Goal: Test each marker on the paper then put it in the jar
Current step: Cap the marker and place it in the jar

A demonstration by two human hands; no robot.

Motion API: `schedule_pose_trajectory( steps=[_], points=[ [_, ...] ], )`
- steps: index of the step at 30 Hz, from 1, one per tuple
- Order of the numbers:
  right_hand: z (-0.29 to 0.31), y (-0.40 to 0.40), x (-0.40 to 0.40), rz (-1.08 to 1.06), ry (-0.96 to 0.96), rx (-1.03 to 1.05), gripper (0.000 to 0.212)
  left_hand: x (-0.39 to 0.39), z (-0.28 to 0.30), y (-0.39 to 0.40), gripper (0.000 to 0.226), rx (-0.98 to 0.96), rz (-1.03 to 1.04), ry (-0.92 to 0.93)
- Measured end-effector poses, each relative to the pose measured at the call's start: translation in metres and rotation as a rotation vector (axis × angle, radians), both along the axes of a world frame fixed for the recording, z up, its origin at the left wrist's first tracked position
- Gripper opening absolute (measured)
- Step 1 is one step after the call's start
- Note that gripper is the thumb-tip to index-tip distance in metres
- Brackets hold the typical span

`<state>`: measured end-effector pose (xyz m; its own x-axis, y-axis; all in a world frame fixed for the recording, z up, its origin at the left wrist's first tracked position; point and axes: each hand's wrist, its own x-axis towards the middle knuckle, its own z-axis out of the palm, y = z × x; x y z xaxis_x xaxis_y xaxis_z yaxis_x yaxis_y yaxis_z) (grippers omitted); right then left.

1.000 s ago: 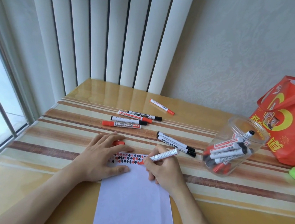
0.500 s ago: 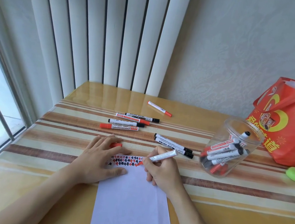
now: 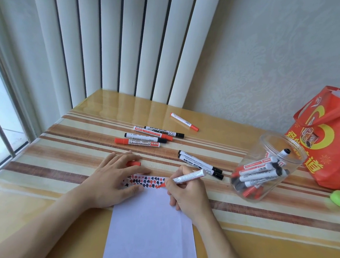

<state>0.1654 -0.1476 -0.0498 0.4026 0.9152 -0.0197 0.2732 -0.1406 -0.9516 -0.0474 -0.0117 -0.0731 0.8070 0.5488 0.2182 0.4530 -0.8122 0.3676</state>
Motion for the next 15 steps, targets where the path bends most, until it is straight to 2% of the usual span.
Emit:
schedule_pose_trajectory(
  steps=[2,6,11,14,15],
  points=[
    [0.001,0.000,0.000,-0.005,-0.002,-0.017,0.021,0.001,0.001,0.000,0.048,-0.028,0.009,-0.036],
    [0.004,-0.002,0.001,-0.035,0.035,0.020,0.019,0.002,0.003,0.004,0.050,-0.126,0.076,-0.232],
    [0.009,-0.001,-0.001,-0.005,0.102,0.169,0.007,0.004,0.001,0.007,0.019,-0.021,0.250,-0.275],
    [0.014,-0.002,-0.007,0.029,0.215,0.233,0.006,0.004,0.007,0.002,0.016,0.012,0.225,-0.344],
    [0.014,-0.002,-0.010,0.042,0.246,0.241,0.011,0.005,0.010,0.000,0.017,0.019,0.211,-0.359]
  ],
)
